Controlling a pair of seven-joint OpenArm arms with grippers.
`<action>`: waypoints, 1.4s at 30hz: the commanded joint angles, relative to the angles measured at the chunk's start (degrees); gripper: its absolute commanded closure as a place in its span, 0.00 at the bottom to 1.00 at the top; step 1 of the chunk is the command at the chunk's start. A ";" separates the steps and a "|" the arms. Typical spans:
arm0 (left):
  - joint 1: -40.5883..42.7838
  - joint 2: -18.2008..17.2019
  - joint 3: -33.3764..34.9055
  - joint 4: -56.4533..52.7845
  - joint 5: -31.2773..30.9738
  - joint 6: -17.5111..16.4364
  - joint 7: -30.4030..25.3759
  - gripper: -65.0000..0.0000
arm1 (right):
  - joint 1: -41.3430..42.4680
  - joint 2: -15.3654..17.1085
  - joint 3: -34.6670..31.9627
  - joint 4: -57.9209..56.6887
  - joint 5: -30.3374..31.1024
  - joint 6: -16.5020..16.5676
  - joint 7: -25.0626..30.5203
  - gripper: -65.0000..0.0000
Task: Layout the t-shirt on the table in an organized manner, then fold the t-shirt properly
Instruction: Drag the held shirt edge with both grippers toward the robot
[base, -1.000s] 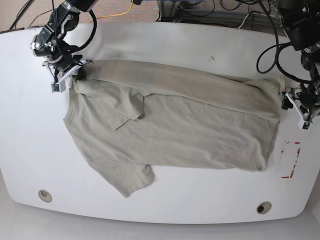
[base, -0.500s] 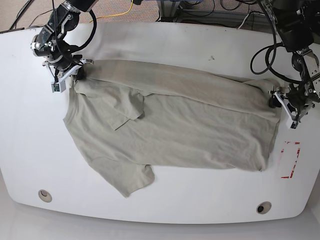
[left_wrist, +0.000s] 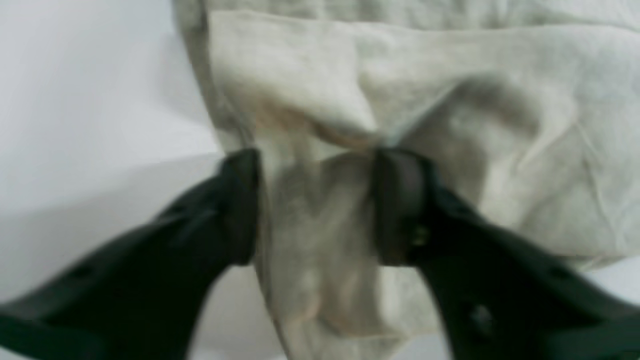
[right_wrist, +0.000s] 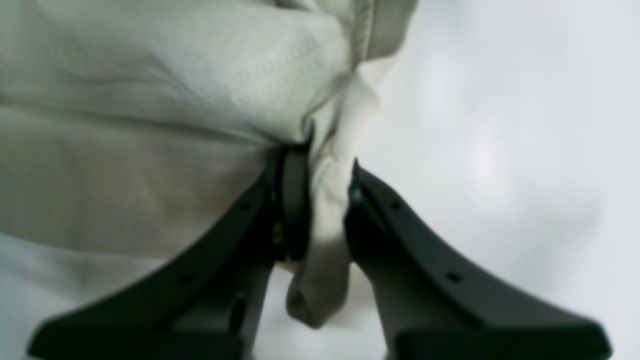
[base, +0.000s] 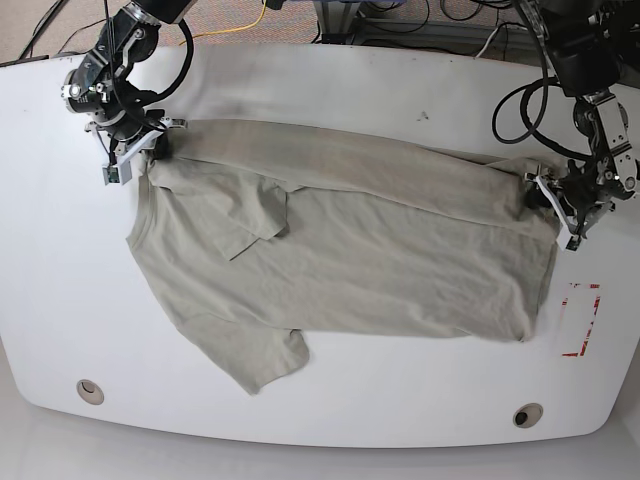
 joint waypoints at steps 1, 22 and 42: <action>0.31 -1.02 0.06 0.72 0.54 -0.03 0.47 0.62 | -0.04 0.19 0.02 0.37 -1.00 -0.05 -1.72 0.87; 7.60 -0.93 -1.34 4.58 6.43 -0.03 0.73 0.98 | -2.06 3.44 0.02 0.45 -1.08 -0.05 -1.89 1.00; 24.75 2.06 -1.78 27.53 6.52 -0.03 8.65 0.97 | -13.66 6.08 0.29 11.36 -1.00 -0.05 -5.59 1.00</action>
